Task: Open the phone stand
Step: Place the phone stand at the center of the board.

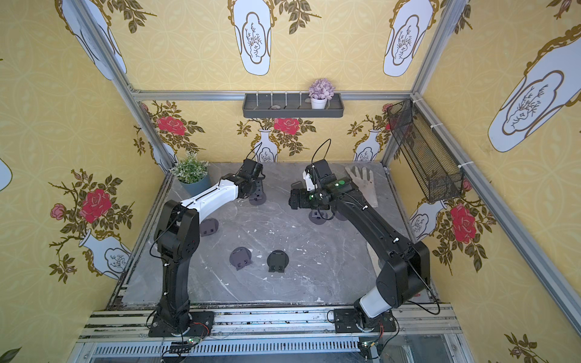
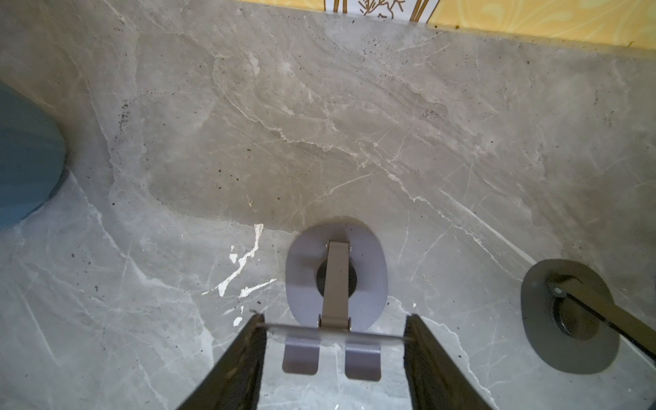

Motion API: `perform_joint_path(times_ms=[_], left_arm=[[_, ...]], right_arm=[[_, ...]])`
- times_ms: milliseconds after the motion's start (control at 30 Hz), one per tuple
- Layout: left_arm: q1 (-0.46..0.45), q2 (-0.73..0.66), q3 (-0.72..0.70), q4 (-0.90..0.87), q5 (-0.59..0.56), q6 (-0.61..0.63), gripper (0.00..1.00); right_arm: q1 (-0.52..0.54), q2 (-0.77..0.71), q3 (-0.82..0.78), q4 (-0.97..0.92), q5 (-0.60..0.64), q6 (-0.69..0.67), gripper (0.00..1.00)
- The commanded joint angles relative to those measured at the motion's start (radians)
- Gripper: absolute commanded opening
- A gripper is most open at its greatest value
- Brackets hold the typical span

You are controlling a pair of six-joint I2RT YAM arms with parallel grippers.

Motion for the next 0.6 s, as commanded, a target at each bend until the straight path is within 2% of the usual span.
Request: perform_joint_path(times_ms=[0, 33, 333, 567], left_arm=[[-0.001, -0.019, -0.024, 0.016, 0.035, 0.001, 0.75], [-0.002, -0.031, -0.034, 0.034, 0.033, 0.001, 0.99], [-0.014, -0.163, -0.129, 0.115, -0.025, -0.005, 0.99], [-0.022, -0.327, -0.215, 0.051, -0.099, 0.005, 0.99]], right_arm=[[0.0, 0.004, 0.006, 0.018, -0.015, -0.011, 0.98], [-0.001, 0.004, 0.005, 0.018, -0.016, -0.013, 0.98], [0.0, 0.002, -0.017, 0.037, -0.042, -0.014, 0.98], [0.001, 0.014, -0.035, 0.07, -0.071, -0.008, 0.98]])
